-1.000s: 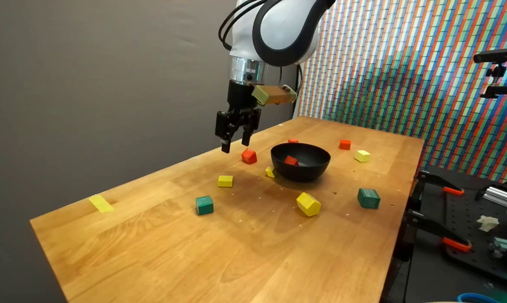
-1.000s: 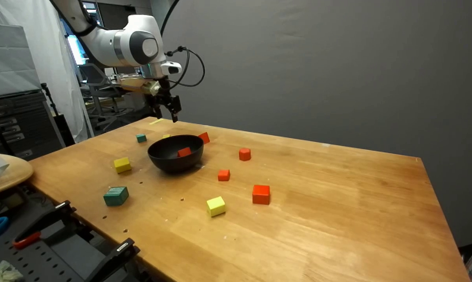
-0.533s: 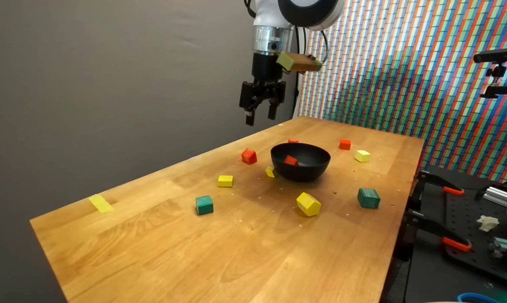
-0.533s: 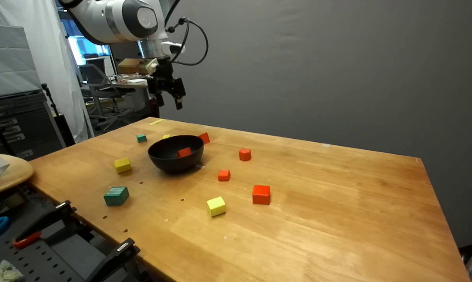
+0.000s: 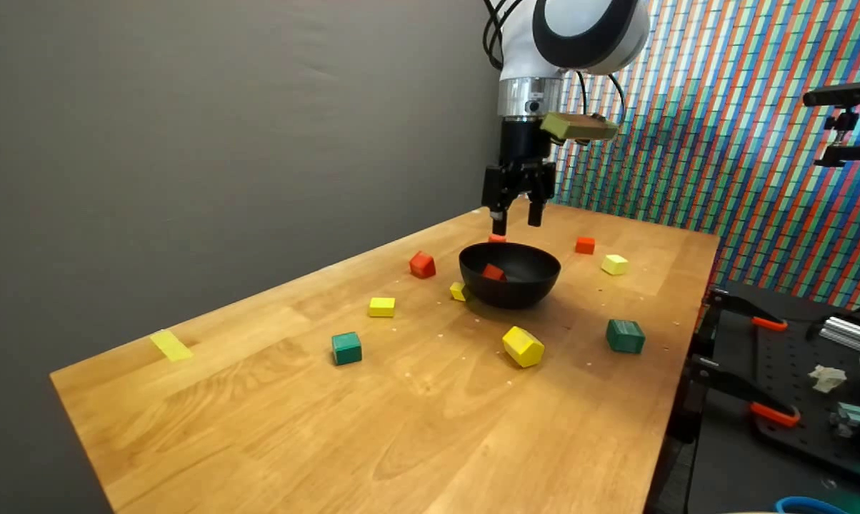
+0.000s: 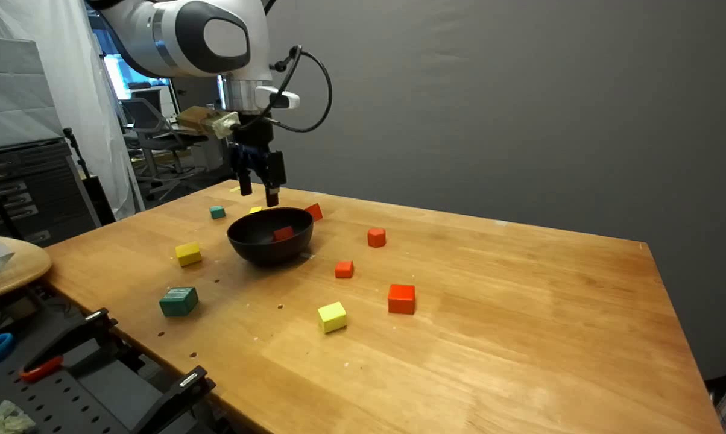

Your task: Remove the objects from the bowl and place them on the table one by one

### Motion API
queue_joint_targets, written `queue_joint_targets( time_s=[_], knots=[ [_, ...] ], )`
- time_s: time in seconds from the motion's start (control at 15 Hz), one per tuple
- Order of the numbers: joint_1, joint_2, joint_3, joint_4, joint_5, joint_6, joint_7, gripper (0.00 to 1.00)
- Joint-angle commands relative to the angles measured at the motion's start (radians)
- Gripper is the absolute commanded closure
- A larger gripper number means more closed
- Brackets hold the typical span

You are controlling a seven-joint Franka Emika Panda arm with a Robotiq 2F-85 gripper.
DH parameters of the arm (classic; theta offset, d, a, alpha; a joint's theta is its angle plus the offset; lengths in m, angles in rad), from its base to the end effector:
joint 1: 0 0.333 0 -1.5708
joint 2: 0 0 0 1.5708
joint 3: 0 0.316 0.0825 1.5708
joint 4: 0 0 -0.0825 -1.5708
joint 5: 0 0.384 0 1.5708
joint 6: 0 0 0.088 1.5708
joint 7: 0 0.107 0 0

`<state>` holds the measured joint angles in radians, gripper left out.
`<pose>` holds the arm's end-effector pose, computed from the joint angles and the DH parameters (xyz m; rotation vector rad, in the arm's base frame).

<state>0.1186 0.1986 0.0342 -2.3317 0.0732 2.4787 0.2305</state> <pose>0.5076 0.0781 0.2481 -3.0934 0.2123 0.0935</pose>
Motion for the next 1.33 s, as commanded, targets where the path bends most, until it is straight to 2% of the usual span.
queue_joint_targets(
  time_s=[0.0, 0.33, 0.67, 0.93, 1.0, 1.07, 1.2, 1.27],
  knots=[
    [-0.035, 0.042, 0.013, -0.01, 0.047, 0.034, -0.048, 0.0],
    [-0.045, 0.121, 0.03, 0.026, 0.105, 0.071, -0.078, 0.0],
    [0.002, 0.229, -0.013, 0.04, 0.009, 0.283, -0.012, 0.0],
    [0.041, 0.294, -0.044, 0.054, -0.032, 0.376, 0.012, 0.0],
    [0.048, 0.305, -0.049, 0.056, -0.035, 0.388, 0.016, 0.02],
    [0.056, 0.313, -0.056, 0.058, -0.039, 0.396, 0.021, 0.27],
    [0.066, 0.318, -0.065, 0.058, -0.037, 0.404, 0.02, 0.3],
    [0.069, 0.317, -0.068, 0.057, -0.034, 0.407, 0.021, 0.37]
  ],
)
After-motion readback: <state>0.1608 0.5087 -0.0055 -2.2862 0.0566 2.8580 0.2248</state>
